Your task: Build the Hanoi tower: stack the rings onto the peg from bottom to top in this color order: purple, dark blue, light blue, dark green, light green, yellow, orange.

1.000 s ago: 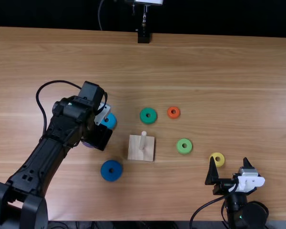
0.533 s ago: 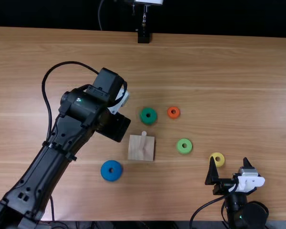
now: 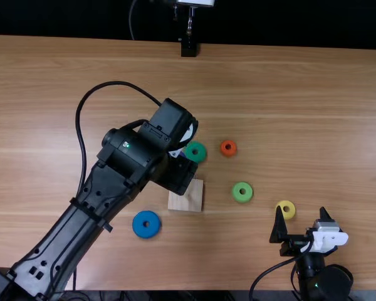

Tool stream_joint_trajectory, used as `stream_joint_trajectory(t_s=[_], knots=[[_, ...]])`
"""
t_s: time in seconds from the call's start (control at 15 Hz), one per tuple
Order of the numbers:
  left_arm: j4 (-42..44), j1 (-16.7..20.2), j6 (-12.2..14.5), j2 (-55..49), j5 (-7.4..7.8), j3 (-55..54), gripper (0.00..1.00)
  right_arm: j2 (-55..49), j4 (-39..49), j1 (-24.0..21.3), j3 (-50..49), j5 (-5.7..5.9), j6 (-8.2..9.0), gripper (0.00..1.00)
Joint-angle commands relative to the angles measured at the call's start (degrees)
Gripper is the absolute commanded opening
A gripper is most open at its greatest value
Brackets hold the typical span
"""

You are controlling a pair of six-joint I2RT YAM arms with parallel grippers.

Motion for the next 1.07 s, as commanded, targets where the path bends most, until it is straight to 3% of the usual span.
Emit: stream_joint_trajectory(t_s=[0.0, 0.4, 0.6, 1.0], knots=[[0.06, -1.34, -1.67, -0.1, 0.18, 2.62, 0.0, -0.69, -3.7, -0.32, -2.39, 0.62, -0.34, 1.0], [0.27, -3.8, -2.2, 2.36, 0.18, 4.55, 0.0, -0.69, -3.7, -0.14, -2.39, 0.62, -0.34, 1.0], [0.48, -4.94, -3.67, 4.29, 0.18, 4.64, 0.0, -0.69, -3.7, -0.32, -2.39, 0.62, -0.34, 1.0], [0.17, -5.3, -3.78, 5.7, 0.18, 6.31, 0.0, -0.69, -3.7, -0.32, -2.39, 0.62, -0.34, 1.0]])
